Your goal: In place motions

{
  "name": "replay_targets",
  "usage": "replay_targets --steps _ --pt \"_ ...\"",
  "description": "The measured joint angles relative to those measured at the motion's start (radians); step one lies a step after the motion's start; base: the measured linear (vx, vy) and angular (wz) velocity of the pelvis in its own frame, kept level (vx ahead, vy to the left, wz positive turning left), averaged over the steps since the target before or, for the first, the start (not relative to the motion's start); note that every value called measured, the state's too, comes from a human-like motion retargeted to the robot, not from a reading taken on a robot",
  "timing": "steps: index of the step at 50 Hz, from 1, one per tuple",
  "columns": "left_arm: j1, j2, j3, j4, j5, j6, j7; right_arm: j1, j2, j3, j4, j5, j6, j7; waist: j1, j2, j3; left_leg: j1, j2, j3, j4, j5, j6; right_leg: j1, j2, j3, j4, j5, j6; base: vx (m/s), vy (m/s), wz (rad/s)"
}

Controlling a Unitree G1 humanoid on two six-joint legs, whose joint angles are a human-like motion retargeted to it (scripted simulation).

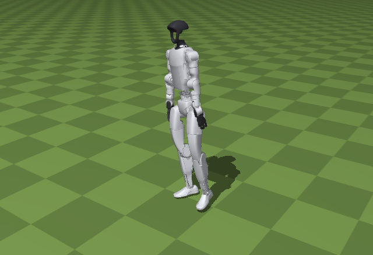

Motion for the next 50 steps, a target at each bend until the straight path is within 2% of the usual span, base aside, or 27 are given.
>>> replay_targets --steps 7,13,15,17,27,37,43,50 --pt "0.001 0.002 -0.039 0.03 0.006 -0.013 0.022 0.005 -0.019 0.005 -0.02 -0.046 -0.001 -0.003 0.037 0.001 -0.002 -0.024 -0.03 -0.135 -0.018 -0.038 0.001 -0.007 -0.012 -0.011 -0.006 0.009 0.003 -0.04 0.04 0.08" --pt "0.035 0.0 -0.011 0.098 -0.012 -0.008 0.017 0.019 -0.021 -0.016 -0.015 -0.044 -0.003 0.001 0.017 0.042 -0.027 0.039 -0.032 -0.065 -0.139 -0.09 0.046 -0.005 0.007 -0.001 -0.007 0.014 0.013 0.0 0.15 -0.15" --pt "0.039 0.001 0.001 0.115 -0.016 -0.002 0.005 0.029 -0.019 -0.033 -0.012 -0.025 -0.005 0.003 0.015 0.048 -0.028 0.052 -0.047 -0.09 -0.167 -0.095 0.052 -0.003 0.007 0.003 -0.005 0.018 0.018 -0.07 0.19 -0.1" --pt "0.04 0.001 0.012 0.119 -0.022 -0.001 -0.009 0.036 -0.011 -0.051 -0.007 -0.002 -0.001 -0.003 0.011 0.044 -0.026 0.064 -0.049 -0.076 -0.181 -0.099 0.046 -0.002 -0.004 0.002 -0.001 0.021 0.024 -0.08 0.13 -0.04" --pt "0.034 -0.001 0.025 0.081 -0.048 -0.011 -0.024 0.063 -0.001 -0.077 0.009 0.016 0.003 -0.043 0.03 0.016 -0.007 0.099 -0.122 -0.089 -0.214 -0.162 0.096 -0.005 -0.058 0.042 0.023 0.039 0.063 -0.1 0.17 -0.19" --pt "0.012 0.01 -0.018 0.075 -0.035 -0.008 -0.013 0.028 0.007 -0.07 -0.009 0.083 -0.031 -0.05 0.028 0.025 0.011 0.074 -0.129 -0.045 -0.242 -0.207 0.112 -0.11 -0.082 0.062 0.172 0.037 0.085 -0.09 0.05 -0.26" --pt "0.019 0.021 -0.012 0.074 -0.022 0.004 -0.006 0.037 0.017 -0.055 -0.014 0.049 -0.045 -0.043 -0.016 0.019 0.012 0.089 -0.139 -0.071 -0.241 -0.217 0.113 -0.068 -0.056 0.116 0.103 0.044 0.083 0.03 -0.08 0.24" --pt "0.046 0.015 0.027 0.064 -0.053 -0.006 -0.006 0.036 0.025 -0.046 0.033 0.012 -0.036 -0.015 0.023 -0.004 -0.023 0.111 -0.14 -0.066 -0.245 -0.231 0.107 -0.043 -0.045 0.132 0.042 0.075 0.089 0.11 -0.11 -0.11"
